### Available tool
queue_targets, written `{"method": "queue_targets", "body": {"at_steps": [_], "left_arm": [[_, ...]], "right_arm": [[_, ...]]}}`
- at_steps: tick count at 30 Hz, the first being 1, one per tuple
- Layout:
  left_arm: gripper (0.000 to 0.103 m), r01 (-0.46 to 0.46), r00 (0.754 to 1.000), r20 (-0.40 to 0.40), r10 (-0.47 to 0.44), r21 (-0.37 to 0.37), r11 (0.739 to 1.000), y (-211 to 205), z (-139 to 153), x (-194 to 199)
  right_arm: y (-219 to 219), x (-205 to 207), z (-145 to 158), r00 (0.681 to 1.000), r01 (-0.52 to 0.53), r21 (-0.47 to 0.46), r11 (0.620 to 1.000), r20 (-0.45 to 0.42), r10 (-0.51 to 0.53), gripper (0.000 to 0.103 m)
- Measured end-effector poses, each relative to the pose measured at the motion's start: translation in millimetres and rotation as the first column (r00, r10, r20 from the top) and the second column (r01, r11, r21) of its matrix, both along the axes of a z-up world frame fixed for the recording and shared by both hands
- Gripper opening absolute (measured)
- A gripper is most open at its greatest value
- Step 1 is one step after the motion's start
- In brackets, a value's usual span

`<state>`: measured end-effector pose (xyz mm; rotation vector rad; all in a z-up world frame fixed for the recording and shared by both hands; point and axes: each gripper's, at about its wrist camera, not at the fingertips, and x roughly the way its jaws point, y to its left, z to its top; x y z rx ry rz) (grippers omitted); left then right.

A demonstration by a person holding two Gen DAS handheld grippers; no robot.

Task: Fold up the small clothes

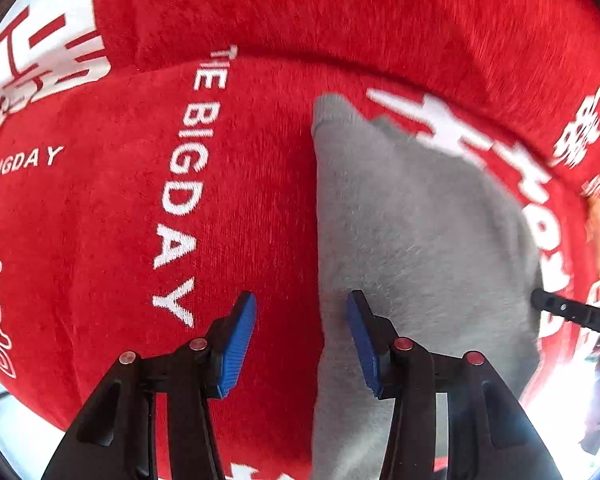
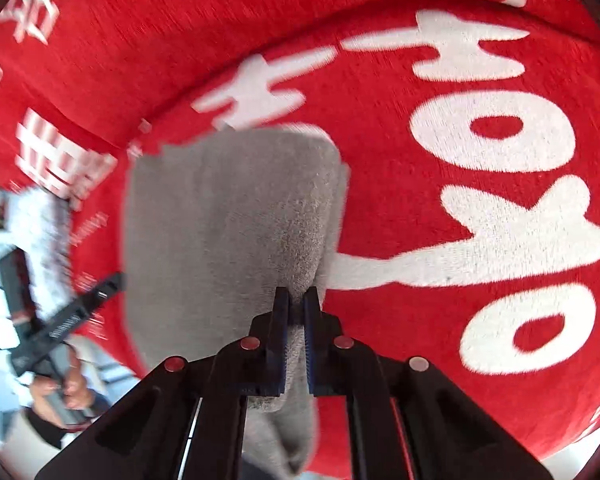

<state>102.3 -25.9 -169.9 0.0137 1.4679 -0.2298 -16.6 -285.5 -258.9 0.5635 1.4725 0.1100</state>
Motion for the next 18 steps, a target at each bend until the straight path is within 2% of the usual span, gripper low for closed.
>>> {"method": "queue_targets", "body": {"at_steps": [2,4,6,7,9,10,12,13,15,16,17,18], "left_arm": [[0.05,0.007,1.0,0.015,-0.007,0.041,0.999,-3,-6,-3],[0.05,0.007,1.0,0.023,-0.009,0.077,0.997,-6,-4,-3],[0.05,0.004,0.999,0.031,-0.007,0.108,0.994,-4,3,-4],[0.05,-0.002,0.999,0.034,-0.002,0.098,0.995,-2,7,-4],[0.05,-0.015,0.999,0.052,0.013,0.048,0.999,3,20,-4],[0.05,-0.016,0.998,0.062,0.014,0.028,0.999,3,26,-5],[0.05,-0.003,0.998,0.067,0.002,0.005,1.0,-1,31,-5],[0.05,0.011,0.998,0.063,-0.011,0.0,1.0,-3,32,-8],[0.05,0.028,0.999,0.043,-0.029,0.015,0.999,-10,26,-11],[0.05,0.033,0.999,0.031,-0.034,0.026,0.999,-13,23,-14],[0.05,0.034,0.999,0.02,-0.034,0.045,0.998,-16,18,-17],[0.05,0.032,0.999,0.019,-0.033,0.055,0.998,-17,16,-19]], "right_arm": [[-3,-3,-18,1.0,0.003,0.0,1.0,-0.022,-0.003,0.009],[-6,-2,-15,1.0,0.011,-0.009,1.0,-0.018,-0.012,0.013],[-9,-4,-9,0.999,0.018,-0.033,0.999,-0.025,-0.019,0.026],[-14,-6,-6,0.999,0.036,-0.026,0.999,-0.026,-0.037,0.036],[-30,-12,-3,0.994,0.109,0.058,0.992,-0.012,-0.108,0.048],[-43,-13,-5,0.984,0.175,0.151,0.973,-0.009,-0.176,0.055],[-58,-10,-13,0.964,0.26,0.258,0.93,-0.024,-0.263,0.056],[-64,-5,-27,0.951,0.304,0.361,0.882,-0.054,-0.305,0.056],[-66,1,-47,0.933,0.358,0.432,0.828,-0.123,-0.339,0.055],[-63,6,-55,0.925,0.378,0.442,0.813,-0.153,-0.347,0.035],[-53,14,-52,0.93,0.368,0.416,0.832,-0.144,-0.339,0.022],[-49,20,-43,0.945,0.327,0.386,0.863,-0.105,-0.311,0.019]]}}
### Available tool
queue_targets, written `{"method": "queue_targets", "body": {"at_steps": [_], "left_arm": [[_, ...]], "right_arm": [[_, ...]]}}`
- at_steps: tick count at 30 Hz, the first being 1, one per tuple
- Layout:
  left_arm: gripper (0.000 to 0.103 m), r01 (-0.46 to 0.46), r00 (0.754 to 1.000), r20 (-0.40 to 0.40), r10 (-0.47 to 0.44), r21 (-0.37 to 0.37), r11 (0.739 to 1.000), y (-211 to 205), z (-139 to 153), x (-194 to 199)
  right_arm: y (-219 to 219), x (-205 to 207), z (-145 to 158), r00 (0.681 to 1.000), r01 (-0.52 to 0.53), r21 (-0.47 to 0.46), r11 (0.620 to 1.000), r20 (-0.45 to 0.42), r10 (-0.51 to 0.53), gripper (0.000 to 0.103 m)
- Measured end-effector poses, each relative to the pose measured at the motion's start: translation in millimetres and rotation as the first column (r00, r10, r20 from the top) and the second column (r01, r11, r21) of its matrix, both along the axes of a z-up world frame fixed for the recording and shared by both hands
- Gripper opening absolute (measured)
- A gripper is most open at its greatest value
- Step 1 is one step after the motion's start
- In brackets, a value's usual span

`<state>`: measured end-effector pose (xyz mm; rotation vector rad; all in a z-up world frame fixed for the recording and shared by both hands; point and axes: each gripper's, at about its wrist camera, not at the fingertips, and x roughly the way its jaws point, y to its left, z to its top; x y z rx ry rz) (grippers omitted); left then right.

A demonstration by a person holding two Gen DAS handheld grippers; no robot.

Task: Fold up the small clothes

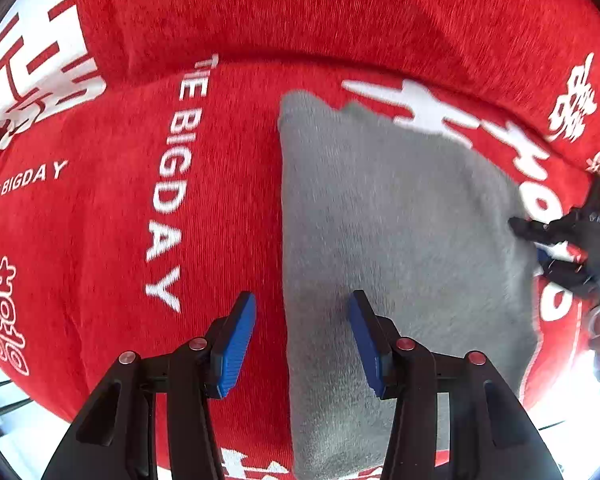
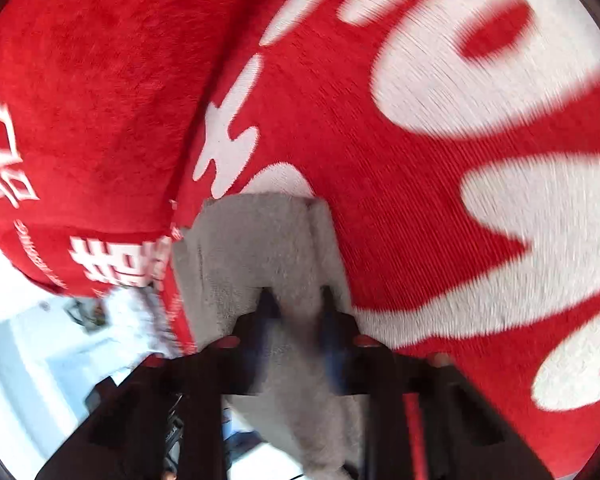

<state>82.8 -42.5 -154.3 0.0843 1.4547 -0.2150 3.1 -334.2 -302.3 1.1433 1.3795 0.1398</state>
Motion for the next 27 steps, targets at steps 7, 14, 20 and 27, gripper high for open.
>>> {"method": "queue_targets", "body": {"at_steps": [7,14,20,27], "left_arm": [[0.057,-0.028,1.0,0.005,0.028,-0.003,1.0,1,-2,-3],[0.057,-0.027,1.0,0.001,0.027,0.008,1.0,4,1,-7],[0.057,-0.029,0.999,-0.012,0.029,0.01,1.0,7,9,-19],[0.071,0.011,0.999,-0.031,-0.01,0.031,0.999,7,-2,-35]], "right_arm": [[43,27,34,0.921,-0.357,-0.513,0.78,-0.054,0.386,0.026],[41,-13,76,0.955,-0.273,-0.483,0.832,-0.031,0.295,0.026],[77,-45,110,0.929,-0.311,-0.48,0.82,0.028,0.368,0.026],[91,-67,45,0.92,-0.386,-0.47,0.794,-0.135,0.367,0.026]]}}
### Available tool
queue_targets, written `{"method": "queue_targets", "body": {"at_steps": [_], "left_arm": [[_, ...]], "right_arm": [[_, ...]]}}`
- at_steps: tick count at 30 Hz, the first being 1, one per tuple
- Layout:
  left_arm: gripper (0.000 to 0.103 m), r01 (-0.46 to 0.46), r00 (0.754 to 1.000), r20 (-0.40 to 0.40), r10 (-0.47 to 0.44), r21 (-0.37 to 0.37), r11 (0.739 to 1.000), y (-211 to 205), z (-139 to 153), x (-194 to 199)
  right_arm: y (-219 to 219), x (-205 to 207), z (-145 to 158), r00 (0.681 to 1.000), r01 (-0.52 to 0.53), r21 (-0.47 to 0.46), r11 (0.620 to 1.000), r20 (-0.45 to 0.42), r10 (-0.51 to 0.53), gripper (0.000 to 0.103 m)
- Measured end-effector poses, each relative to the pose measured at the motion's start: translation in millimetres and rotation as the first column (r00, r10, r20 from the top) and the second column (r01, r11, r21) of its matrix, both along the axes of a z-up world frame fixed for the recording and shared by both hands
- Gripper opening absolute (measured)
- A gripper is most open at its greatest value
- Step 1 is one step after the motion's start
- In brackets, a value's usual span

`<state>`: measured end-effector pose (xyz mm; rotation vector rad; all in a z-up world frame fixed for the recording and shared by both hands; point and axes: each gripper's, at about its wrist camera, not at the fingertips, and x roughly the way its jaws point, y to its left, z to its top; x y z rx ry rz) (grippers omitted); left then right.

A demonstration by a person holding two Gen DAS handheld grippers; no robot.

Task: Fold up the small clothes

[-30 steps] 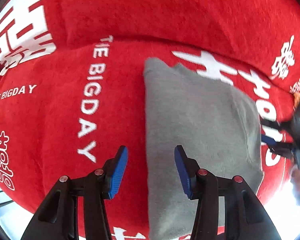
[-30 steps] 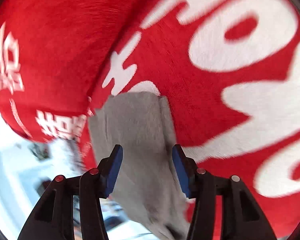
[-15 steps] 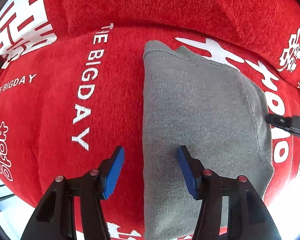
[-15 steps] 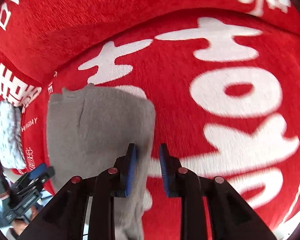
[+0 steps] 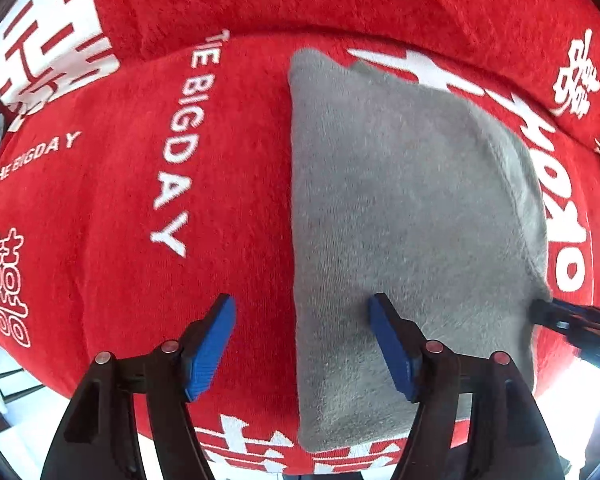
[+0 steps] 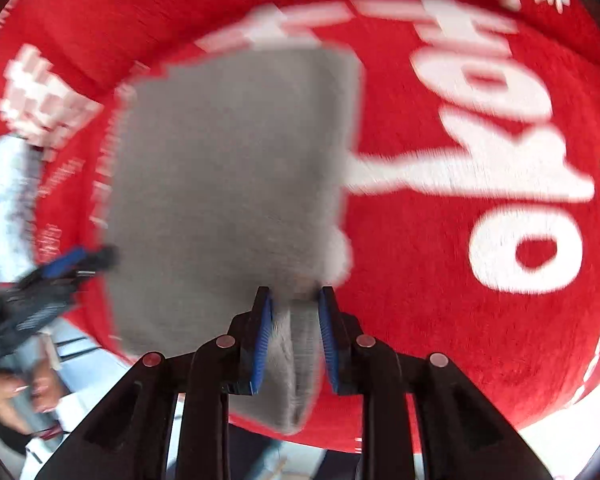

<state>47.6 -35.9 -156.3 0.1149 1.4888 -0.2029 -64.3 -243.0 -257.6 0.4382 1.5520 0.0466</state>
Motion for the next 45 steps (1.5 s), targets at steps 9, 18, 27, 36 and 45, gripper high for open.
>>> {"method": "queue_targets", "body": {"at_steps": [9,18,27,36,45], "left_arm": [[0.071,0.013,0.999,-0.041,-0.013,-0.003,1.0,3,-1,-10],[0.077,0.073,0.99,-0.125,-0.069,0.03,0.997,16,-24,-50],[0.081,0.057,0.989,-0.139,-0.051,0.044,0.997,14,-25,-52],[0.081,0.044,0.987,-0.153,-0.038,0.037,0.998,17,-5,-55],[0.081,0.05,0.984,-0.175,-0.044,0.029,0.998,25,0,-53]], "right_arm": [[-12,-10,-4,0.997,0.075,0.115,0.99,-0.025,-0.073,0.041],[3,-43,-12,0.995,0.035,0.104,0.994,-0.1,-0.025,0.028],[7,-44,-10,0.991,0.045,0.034,0.998,-0.125,-0.041,0.035],[28,-36,9,0.988,0.022,-0.058,0.998,-0.154,-0.031,0.035],[27,-46,28,0.989,0.033,-0.089,0.996,-0.14,-0.045,0.035]]}}
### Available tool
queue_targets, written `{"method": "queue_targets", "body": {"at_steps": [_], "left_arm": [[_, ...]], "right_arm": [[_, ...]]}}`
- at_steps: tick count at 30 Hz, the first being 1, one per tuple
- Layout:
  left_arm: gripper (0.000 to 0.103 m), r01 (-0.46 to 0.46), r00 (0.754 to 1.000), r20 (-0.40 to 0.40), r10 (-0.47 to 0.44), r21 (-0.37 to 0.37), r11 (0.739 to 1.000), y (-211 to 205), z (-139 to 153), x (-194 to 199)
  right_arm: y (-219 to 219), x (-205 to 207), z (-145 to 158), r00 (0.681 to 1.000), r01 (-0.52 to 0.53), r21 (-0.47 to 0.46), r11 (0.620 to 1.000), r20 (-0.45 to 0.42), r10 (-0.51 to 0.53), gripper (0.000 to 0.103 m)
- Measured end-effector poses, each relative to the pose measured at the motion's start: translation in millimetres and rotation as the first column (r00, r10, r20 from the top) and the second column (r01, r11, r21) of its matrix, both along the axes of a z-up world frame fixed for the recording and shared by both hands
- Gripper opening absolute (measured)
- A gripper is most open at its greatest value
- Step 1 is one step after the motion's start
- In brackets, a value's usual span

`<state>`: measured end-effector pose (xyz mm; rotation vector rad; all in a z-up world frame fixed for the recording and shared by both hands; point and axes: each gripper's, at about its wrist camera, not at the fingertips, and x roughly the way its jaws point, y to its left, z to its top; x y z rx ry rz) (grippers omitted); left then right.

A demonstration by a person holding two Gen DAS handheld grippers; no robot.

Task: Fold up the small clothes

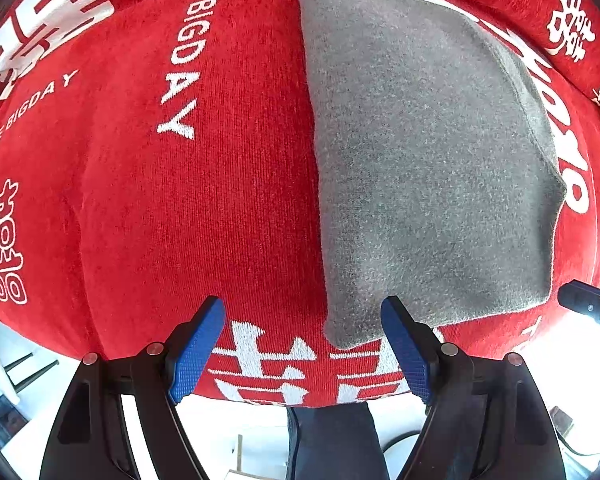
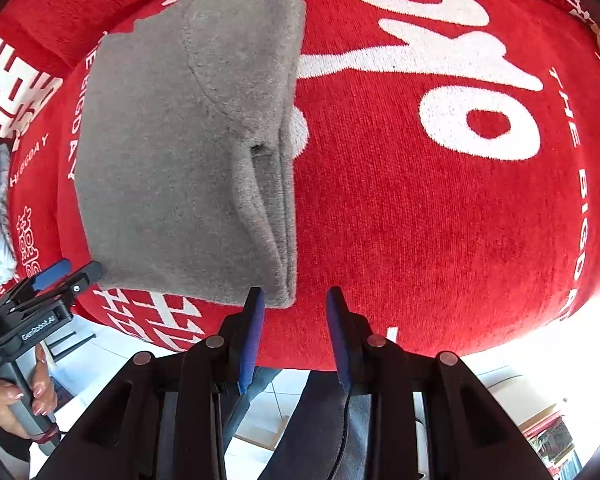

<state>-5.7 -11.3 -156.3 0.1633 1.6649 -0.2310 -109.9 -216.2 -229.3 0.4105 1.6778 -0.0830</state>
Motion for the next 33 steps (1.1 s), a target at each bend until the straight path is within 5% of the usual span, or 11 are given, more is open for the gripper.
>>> {"method": "queue_targets", "body": {"at_steps": [11,16,19,21,24,33], "left_arm": [[0.081,0.026,1.0,0.001,-0.026,-0.031,0.999,4,4,11],[0.081,-0.109,0.989,0.091,0.116,-0.079,0.991,18,16,39],[0.081,-0.152,0.983,0.097,0.158,-0.06,0.987,17,12,62],[0.081,-0.155,0.983,0.092,0.157,-0.035,0.987,15,6,71],[0.081,-0.141,0.986,0.085,0.14,0.002,0.99,4,3,68],[0.081,-0.154,0.986,0.073,0.152,0.02,0.988,-6,42,50]], "right_arm": [[-8,-4,15,0.992,0.117,0.011,0.993,0.043,-0.117,0.046],[-30,31,18,0.962,0.198,0.08,0.977,0.172,-0.209,0.046],[-39,54,4,0.957,0.218,0.115,0.969,0.169,-0.236,0.044],[-38,63,-9,0.97,0.196,0.094,0.976,0.125,-0.207,0.028],[-36,67,-23,0.983,0.163,0.081,0.983,0.069,-0.168,0.027],[-38,53,17,0.997,0.063,0.034,0.997,0.052,-0.065,0.033]]}}
